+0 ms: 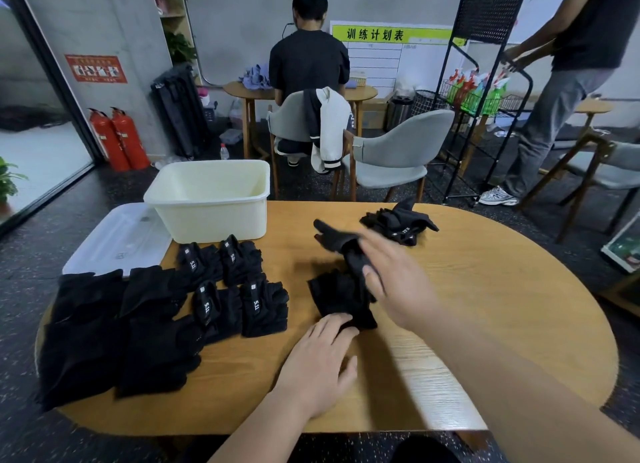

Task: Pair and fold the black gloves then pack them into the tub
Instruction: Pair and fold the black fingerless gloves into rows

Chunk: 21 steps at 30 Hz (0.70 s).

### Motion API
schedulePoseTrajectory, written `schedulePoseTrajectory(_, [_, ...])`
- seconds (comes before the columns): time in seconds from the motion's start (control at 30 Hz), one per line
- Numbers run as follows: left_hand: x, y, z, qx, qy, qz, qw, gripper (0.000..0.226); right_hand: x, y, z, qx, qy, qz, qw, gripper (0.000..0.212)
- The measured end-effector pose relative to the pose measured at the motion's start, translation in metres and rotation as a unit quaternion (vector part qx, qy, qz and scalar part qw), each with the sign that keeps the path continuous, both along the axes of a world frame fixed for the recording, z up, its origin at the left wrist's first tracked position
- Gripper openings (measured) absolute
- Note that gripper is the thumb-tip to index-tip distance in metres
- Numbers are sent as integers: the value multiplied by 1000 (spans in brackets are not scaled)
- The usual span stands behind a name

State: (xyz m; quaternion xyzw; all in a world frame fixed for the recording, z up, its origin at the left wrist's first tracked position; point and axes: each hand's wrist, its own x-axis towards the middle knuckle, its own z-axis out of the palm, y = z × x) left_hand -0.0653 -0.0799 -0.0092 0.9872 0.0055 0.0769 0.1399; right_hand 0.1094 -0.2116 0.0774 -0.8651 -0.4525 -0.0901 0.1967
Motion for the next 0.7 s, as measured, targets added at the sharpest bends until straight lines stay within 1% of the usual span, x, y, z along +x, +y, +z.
schedulePoseTrajectory(0.1, [-5, -1, -8, 9, -86, 77, 993, 32, -23, -14, -47, -85, 21, 48, 995, 60])
schedulePoseTrajectory(0.13, [-6, -1, -11, 9, -107, 101, 989, 33, -30, -19, -62, -102, 32, 46, 993, 60])
schedulePoseTrajectory(0.2, [-6, -2, -15, 17, -115, 117, 986, 46, -47, -28, -83, -97, 56, 27, 993, 60])
schedulePoseTrajectory(0.27, [-2, -3, -17, 52, -83, 102, 990, 63, -61, -34, -97, -80, 70, 9, 994, 66])
schedulePoseTrajectory(0.33, [2, -3, -16, 79, -30, 74, 994, 70, -69, -36, -104, -87, 60, 1, 994, 66])
schedulePoseTrajectory(0.5, [4, -2, -15, 93, 41, 58, 993, 68, -78, -44, -108, -103, 37, -21, 994, 62])
schedulePoseTrajectory(0.6, [4, -3, -11, 103, 60, 49, 992, 66, -83, -52, -110, -61, 10, -34, 997, 52])
schedulePoseTrajectory(0.7, [3, -5, -8, 113, 64, 36, 991, 71, -88, -59, -112, -29, -17, -59, 998, 43])
